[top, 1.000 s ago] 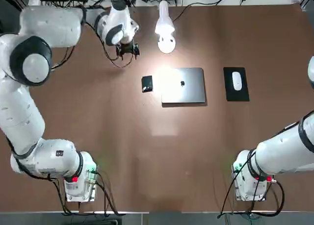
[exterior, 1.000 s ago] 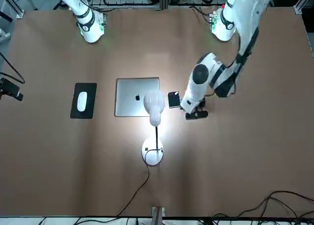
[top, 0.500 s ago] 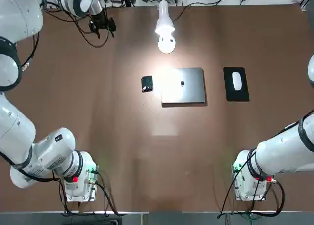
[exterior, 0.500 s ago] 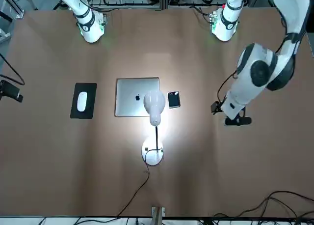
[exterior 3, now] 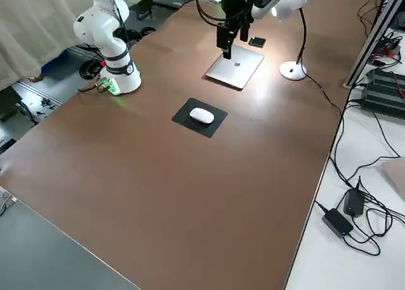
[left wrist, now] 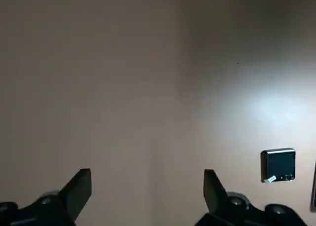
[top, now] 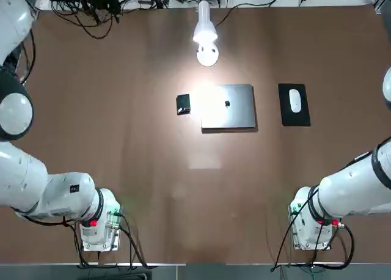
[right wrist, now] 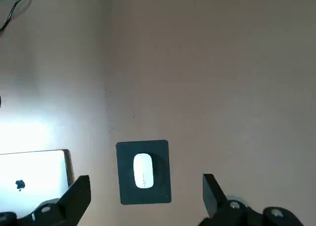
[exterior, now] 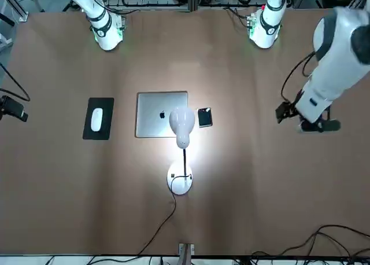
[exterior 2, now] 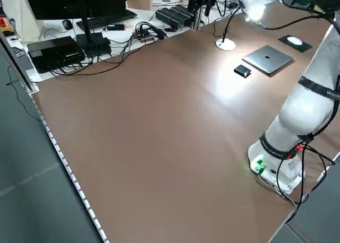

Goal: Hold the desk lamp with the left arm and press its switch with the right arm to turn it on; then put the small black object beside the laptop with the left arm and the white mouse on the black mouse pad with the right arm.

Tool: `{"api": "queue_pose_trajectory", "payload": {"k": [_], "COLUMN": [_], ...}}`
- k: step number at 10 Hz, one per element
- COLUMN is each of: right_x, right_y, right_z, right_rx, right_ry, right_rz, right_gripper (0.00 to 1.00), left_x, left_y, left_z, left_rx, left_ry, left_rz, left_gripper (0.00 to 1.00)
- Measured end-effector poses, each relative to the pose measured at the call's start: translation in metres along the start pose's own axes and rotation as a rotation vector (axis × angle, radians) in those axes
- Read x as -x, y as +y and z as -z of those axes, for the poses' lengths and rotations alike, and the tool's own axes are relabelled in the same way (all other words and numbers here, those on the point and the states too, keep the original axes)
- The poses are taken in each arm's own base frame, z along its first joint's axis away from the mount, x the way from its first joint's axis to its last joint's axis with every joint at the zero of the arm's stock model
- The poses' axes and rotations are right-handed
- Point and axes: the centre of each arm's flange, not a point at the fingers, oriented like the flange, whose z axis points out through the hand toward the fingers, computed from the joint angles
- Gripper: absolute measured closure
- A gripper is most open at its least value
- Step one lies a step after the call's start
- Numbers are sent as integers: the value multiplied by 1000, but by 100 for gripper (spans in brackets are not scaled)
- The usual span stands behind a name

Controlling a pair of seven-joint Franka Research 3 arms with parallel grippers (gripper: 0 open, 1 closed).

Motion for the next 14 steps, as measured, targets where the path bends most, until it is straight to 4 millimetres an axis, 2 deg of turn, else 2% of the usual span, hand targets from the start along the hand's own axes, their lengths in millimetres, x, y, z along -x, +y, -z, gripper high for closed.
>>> {"api": "queue_pose_trajectory", "payload": {"k": [3,5,6,7,8,10,14], "right_x": [-1,-1,-1,-1,-1,-2,-2], "right_y": [0,-1,-1,-1,-1,-1,-3], "right_z": [-1,-1,-1,-1,-1,0,0], "right_rx": [0,0,0,1,1,1,0], "right_ry": [0,1,1,2,4,7,8], "right_rz": [1,1,1,1,1,2,6], "right_gripper": [0,0,0,0,0,0,0], "left_x": [56,74,72,62,48,25,16], "left_y": [-35,-41,-41,-41,-39,-36,-45], "left_z": [76,99,106,111,109,92,96], "left_rx": [-24,1,17,24,28,29,19], "left_ry": [-20,-33,-56,-76,-89,-105,-52], "left_rz": [30,5,4,3,-3,-7,7], "left_gripper": [0,0,0,0,1,1,2]}}
